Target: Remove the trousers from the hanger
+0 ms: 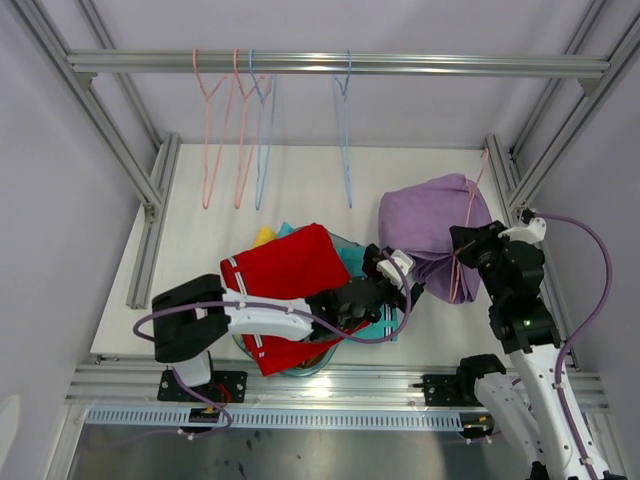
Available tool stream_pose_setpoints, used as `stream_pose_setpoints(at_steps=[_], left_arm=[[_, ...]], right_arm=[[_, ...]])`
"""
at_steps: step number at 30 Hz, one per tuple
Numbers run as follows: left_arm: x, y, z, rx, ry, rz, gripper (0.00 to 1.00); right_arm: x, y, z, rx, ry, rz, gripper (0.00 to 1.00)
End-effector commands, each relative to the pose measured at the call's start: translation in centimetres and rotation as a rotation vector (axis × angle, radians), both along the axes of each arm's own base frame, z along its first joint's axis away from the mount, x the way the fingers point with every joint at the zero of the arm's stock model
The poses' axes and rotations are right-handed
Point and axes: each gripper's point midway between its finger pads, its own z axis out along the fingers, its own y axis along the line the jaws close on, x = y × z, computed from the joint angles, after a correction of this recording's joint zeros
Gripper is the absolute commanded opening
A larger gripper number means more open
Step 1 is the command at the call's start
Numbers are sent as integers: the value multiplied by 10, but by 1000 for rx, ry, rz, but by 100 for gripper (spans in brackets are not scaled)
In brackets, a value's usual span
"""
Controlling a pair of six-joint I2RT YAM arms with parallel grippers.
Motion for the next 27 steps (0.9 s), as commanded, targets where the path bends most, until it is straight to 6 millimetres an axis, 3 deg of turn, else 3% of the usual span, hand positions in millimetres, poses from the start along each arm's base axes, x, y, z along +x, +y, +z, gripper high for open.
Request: stream_pose_setpoints(at_steps=[1, 7, 12, 18, 27], left_arm=[[7, -20, 44, -95, -111, -8, 99], [24, -41, 34, -71, -116, -21, 97], [39, -51, 16, -43, -115, -32, 89], [54, -58, 9, -41, -107, -32, 75], [61, -69, -8, -45, -85, -30, 74]], right_arm=[[-5, 7, 38, 50, -78, 36, 0], [-13, 13, 41, 57, -74, 78, 0], [-16, 13, 40, 66, -74, 83, 0], [-16, 13, 40, 68, -74, 91, 0], [-15, 15, 39, 73, -73, 105, 0]])
